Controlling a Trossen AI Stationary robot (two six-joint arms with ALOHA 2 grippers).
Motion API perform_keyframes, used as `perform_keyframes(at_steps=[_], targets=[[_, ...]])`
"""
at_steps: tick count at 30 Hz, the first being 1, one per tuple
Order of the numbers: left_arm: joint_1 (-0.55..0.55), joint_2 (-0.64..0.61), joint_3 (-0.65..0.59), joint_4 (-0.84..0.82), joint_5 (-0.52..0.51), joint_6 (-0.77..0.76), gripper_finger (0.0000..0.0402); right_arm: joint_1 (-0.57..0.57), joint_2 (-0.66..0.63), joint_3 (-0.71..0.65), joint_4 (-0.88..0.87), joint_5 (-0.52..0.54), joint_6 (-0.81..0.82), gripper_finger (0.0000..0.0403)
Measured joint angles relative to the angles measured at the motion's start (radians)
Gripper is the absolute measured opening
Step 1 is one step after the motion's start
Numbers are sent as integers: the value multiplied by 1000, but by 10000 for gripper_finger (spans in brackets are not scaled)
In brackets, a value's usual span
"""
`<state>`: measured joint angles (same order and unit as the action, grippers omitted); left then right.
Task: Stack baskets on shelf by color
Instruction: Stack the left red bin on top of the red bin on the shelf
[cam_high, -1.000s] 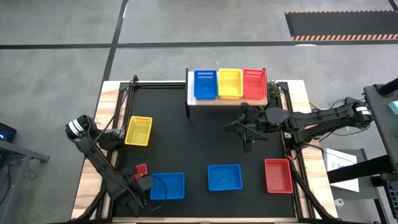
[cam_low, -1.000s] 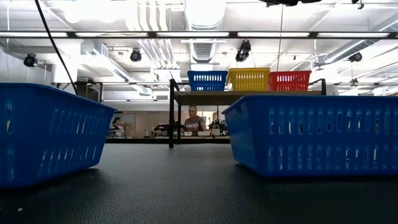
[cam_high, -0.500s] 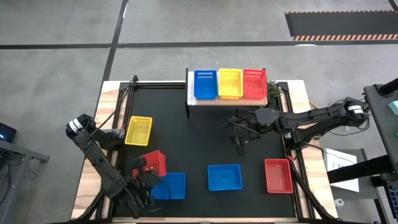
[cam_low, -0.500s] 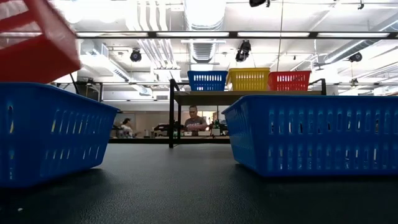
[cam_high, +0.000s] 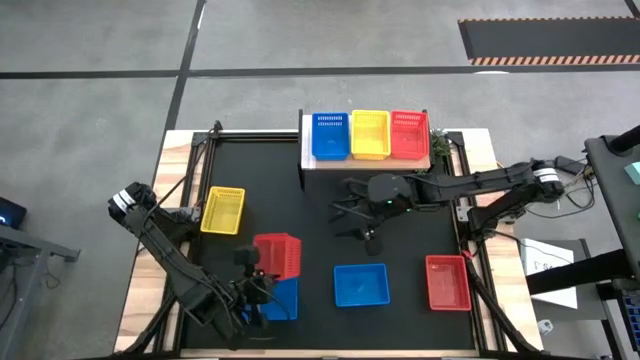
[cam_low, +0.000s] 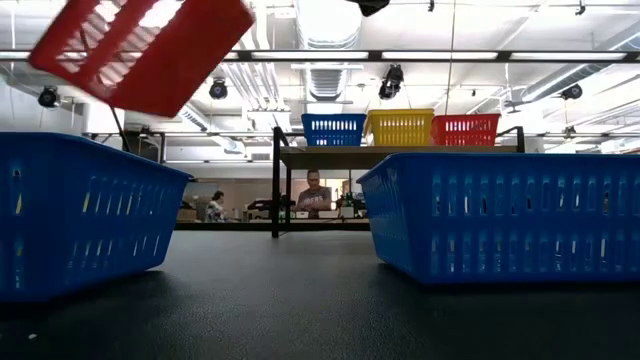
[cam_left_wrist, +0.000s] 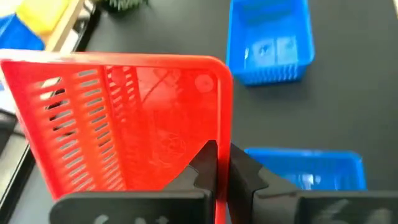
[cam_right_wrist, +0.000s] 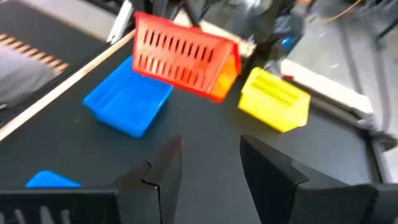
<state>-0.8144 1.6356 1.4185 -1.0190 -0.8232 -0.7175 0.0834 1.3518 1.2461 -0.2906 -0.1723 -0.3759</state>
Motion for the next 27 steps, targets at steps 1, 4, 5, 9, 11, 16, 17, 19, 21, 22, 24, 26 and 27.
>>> perform_keyframes(at_steps=[1,4,5,9,11,16,17,19,21,22,24,26,27], targets=[[5,0,0,28,-6,24,0,1,15,30,-44,-10,0,152],[10,0,-2,115,-17,92,0,9,56,109,-154,-19,0,153],[10,0,-4,144,-19,118,0,12,68,128,-182,-19,1,153],[9,0,-17,250,-24,217,0,24,91,154,-207,-19,0,151],[9,0,-18,270,-25,238,0,25,91,151,-207,-20,-2,151],[9,0,-18,277,-48,236,0,23,87,139,-210,-19,-5,152],[9,0,-18,278,-49,235,0,24,86,139,-209,-19,-6,152],[9,0,-19,278,-49,235,0,24,85,139,-209,-19,-5,151],[9,0,-19,278,-49,234,0,24,85,139,-213,-19,-6,151],[9,0,-19,278,-49,234,0,24,85,138,-218,-19,-6,151],[9,0,-19,278,-49,234,0,24,85,138,-224,-19,-6,151],[9,0,-19,278,-49,234,0,24,85,138,-230,-19,-2,151],[9,0,-19,278,-49,234,0,24,85,138,-232,-19,-1,151]])
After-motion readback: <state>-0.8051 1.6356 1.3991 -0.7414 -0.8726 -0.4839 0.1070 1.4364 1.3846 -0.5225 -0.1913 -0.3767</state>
